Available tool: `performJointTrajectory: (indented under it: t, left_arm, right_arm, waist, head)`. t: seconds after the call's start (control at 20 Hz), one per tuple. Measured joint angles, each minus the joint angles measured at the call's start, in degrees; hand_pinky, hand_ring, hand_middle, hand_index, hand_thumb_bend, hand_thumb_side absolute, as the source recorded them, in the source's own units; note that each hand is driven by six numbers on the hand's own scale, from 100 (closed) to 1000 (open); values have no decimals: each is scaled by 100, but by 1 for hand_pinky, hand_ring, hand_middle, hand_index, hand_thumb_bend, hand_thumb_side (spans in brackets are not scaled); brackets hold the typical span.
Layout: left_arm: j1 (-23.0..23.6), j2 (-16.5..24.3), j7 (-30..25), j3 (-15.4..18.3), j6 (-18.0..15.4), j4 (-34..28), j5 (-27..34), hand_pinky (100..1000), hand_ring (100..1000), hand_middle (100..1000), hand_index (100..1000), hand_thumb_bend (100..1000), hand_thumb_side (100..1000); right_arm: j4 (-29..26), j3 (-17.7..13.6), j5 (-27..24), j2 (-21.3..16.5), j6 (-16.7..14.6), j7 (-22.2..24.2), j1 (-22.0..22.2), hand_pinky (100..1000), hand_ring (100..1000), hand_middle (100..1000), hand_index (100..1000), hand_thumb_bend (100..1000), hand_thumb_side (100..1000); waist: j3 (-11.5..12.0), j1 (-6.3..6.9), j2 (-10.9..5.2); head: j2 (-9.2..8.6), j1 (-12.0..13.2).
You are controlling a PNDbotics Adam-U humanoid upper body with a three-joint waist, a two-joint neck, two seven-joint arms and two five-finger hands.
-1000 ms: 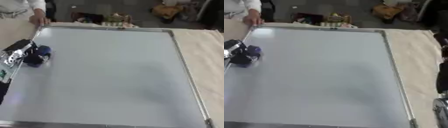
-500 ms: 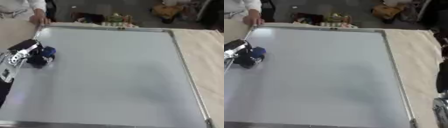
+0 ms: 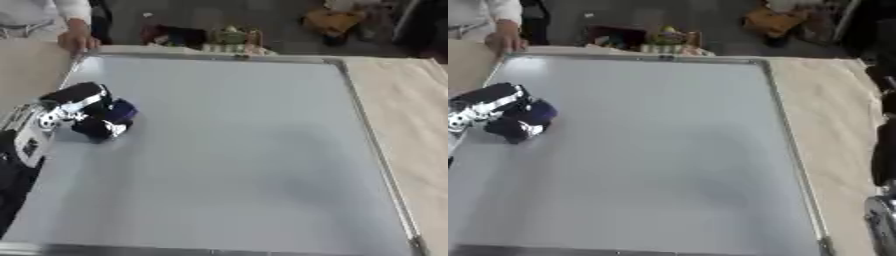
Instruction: Wipe the whiteboard clean with a brush.
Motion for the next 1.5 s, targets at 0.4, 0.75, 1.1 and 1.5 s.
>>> performJointTrajectory:
  t: [0.4,0.75,1.1,1.5]
  left_arm:
    - [161,-47,-380,-408,-385,-476,397,491,280,131,166,239,383]
    - [362,-45,-500,-846,-520,-1048,829,478,248,118,168,204,391]
    - [505,-45,-371,-1305,-420,-1532,1144,473,238,115,169,196,395]
    - [652,-99,-309,-1578,-401,-2042,1216,475,242,117,169,176,396]
  right_arm:
    - [0,0,-1,0,2,-1,0,917,899,570,862,215,833]
    - [0,1,-1,-1,6,-4,1,917,899,571,862,213,832]
    - [0,2,-2,-1,10,-7,1,917,899,571,862,216,831]
    - [0,7,-2,-2,23,3,5,917,900,571,862,215,826]
  waist:
    - [-9,18,-11]
    - [-7,27,-11]
    - [-10,28,-11]
    - [14,32,-11]
  head:
    - [0,0]
    - [0,-1]
    - [0,14]
    - [1,26]
